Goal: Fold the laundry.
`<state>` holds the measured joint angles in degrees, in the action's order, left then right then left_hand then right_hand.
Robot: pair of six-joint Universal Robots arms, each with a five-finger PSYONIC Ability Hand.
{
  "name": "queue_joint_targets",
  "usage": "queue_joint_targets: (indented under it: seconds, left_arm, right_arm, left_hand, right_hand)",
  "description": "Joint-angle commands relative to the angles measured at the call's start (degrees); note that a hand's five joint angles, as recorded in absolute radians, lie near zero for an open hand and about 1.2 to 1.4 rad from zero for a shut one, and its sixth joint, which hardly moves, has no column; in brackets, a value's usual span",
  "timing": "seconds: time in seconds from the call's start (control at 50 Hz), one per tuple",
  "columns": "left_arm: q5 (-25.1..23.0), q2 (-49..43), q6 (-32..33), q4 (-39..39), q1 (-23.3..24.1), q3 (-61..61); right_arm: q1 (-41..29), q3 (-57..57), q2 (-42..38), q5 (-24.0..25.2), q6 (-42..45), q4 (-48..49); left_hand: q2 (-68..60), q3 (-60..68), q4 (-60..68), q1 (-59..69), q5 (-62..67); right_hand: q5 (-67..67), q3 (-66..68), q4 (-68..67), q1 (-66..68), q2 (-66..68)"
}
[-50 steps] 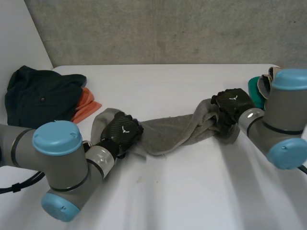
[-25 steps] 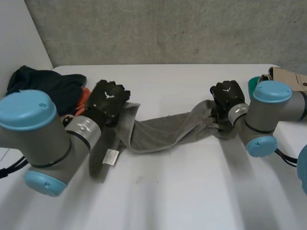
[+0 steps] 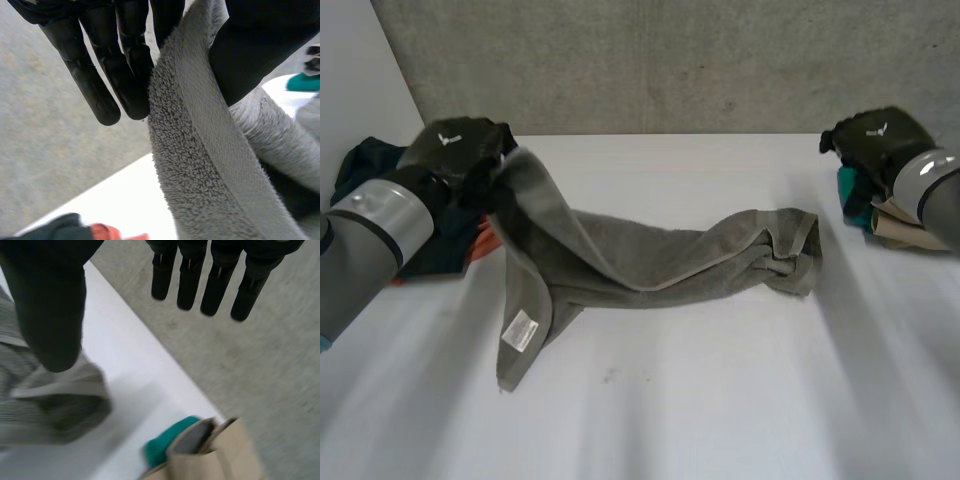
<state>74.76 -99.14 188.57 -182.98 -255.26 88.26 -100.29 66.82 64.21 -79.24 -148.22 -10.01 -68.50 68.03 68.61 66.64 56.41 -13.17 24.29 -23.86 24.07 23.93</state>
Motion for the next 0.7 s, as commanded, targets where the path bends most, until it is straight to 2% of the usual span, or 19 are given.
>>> queue_joint_targets:
  seconds: [0.02,0.12,0.32,0.44,0.7]
  left_arm:
    - [-1.0,0.6,-2.3,0.6,2.0,-0.5]
    - [-0.8,2.7,-6.1,0.9,2.8,-4.1]
    - [-0.5,6.3,-14.0,1.4,5.2,-11.2]
    - [-0.5,8.0,-16.3,1.6,5.5,-13.6]
    - [-0.5,9.7,-19.1,1.5,6.3,-17.0]
  right_arm:
    - [-1.5,5.5,-4.3,-1.2,-18.3,4.6]
    - [-5.8,5.0,-10.8,-1.8,-24.4,9.6]
    - [-7.8,-1.9,-18.8,-2.4,-24.6,16.7]
    - [-7.8,-7.9,-24.5,-3.8,-23.4,18.1]
    - [-7.7,-13.6,-31.6,-4.2,-19.9,18.5]
  left_hand:
    - [-11.5,12.0,11.4,13.4,13.6]
    - [-11.5,12.0,11.4,13.4,13.6]
    - [-11.5,12.0,11.4,13.4,13.6]
    - [-11.5,12.0,11.4,13.4,13.6]
    - [-11.5,12.0,11.4,13.4,13.6]
  right_hand:
    - [6.9,-8.0,7.5,-7.8,-7.6]
    - [7.9,-9.0,8.6,-8.8,-8.6]
    - [-2.5,1.4,-1.9,1.6,1.8]
    - [-15.3,14.2,-14.6,14.4,14.6]
    - [-20.4,19.3,-19.7,19.5,19.6]
